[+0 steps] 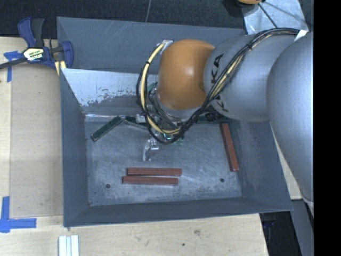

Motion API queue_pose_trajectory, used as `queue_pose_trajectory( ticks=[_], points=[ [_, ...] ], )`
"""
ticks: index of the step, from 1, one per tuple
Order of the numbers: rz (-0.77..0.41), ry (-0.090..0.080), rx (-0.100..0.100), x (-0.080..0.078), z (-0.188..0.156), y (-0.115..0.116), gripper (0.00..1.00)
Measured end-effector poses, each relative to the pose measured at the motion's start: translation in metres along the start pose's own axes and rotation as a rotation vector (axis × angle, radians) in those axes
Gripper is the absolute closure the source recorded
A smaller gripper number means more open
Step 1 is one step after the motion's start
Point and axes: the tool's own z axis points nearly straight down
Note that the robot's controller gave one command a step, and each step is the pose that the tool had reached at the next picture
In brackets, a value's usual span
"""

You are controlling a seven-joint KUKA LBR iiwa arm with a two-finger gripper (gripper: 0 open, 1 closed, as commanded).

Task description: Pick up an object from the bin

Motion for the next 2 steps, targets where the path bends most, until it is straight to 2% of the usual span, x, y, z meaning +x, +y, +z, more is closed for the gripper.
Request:
queue_pose_trajectory(
  ticks=[1, 2],
  points=[
    [0.003, -0.008, -0.001, -0.002, -0.005, -0.001, 0.00],
    [-0.032, -0.025, -0.005, 0.062, 0.052, -0.004, 0.00]
  ],
)
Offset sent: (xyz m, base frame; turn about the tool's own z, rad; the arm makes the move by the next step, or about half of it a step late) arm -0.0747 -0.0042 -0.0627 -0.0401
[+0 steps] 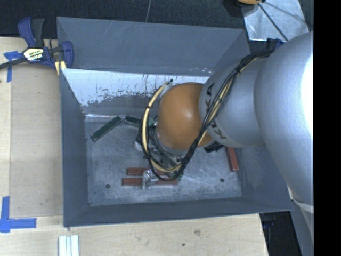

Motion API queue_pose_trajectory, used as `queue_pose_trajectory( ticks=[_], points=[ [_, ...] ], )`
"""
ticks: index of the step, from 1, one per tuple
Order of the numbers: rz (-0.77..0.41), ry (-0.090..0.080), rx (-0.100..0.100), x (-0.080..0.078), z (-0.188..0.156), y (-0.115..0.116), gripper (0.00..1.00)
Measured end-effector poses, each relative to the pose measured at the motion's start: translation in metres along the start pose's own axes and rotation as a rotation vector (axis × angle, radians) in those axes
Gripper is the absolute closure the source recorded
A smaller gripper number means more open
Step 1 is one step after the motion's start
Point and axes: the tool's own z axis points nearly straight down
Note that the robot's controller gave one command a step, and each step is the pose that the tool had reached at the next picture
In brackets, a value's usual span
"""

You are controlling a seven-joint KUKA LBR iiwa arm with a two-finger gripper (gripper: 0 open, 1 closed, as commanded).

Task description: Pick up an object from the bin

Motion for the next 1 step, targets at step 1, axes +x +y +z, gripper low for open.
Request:
queue_pose_trajectory(
  ticks=[1],
  points=[
    [-0.008, -0.004, 0.001, -0.0048, -0.0046, 0.0005, 0.00]
  ],
)
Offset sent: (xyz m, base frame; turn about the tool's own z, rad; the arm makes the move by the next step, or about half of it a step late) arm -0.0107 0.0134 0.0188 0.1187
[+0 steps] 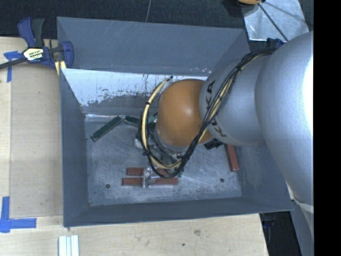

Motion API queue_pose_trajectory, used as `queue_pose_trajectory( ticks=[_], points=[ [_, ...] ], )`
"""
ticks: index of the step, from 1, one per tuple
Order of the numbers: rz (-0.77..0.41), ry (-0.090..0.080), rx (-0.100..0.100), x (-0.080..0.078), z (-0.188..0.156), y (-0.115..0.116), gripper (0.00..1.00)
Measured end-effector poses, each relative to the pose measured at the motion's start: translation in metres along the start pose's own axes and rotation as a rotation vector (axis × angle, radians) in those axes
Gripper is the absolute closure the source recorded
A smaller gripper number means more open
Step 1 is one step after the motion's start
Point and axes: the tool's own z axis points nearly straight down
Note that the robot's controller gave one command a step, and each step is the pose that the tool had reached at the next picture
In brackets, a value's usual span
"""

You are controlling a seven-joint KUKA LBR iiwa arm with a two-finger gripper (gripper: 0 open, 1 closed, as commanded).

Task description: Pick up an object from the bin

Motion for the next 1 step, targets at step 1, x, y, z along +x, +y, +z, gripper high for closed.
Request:
queue_pose_trajectory(
  ticks=[1],
  points=[
    [0.120, 0.015, 0.003, 0.0108, -0.0119, 0.0098, 0.00]
  ],
)
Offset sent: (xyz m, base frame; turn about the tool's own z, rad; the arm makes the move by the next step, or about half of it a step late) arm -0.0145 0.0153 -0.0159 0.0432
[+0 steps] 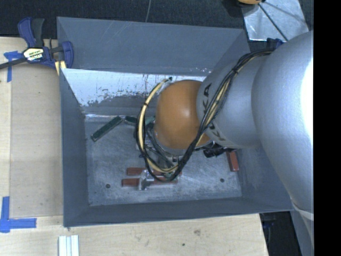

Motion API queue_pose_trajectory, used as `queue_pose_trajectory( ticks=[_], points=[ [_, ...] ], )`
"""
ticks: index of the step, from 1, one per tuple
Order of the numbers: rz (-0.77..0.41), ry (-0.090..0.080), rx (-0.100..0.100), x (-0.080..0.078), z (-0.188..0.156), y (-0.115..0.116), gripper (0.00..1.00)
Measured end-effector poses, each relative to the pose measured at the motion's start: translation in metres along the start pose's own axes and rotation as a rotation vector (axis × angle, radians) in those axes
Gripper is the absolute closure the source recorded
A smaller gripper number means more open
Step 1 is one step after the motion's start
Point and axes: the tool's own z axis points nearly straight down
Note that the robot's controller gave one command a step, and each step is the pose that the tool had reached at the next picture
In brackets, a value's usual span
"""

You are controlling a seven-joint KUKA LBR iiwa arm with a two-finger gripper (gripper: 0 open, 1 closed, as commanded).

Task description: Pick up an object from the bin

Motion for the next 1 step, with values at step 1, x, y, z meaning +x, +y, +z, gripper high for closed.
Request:
queue_pose_trajectory(
  ticks=[1],
  points=[
    [-0.060, 0.006, 0.002, 0.0025, 0.0196, 0.0041, 0.00]
  ],
)
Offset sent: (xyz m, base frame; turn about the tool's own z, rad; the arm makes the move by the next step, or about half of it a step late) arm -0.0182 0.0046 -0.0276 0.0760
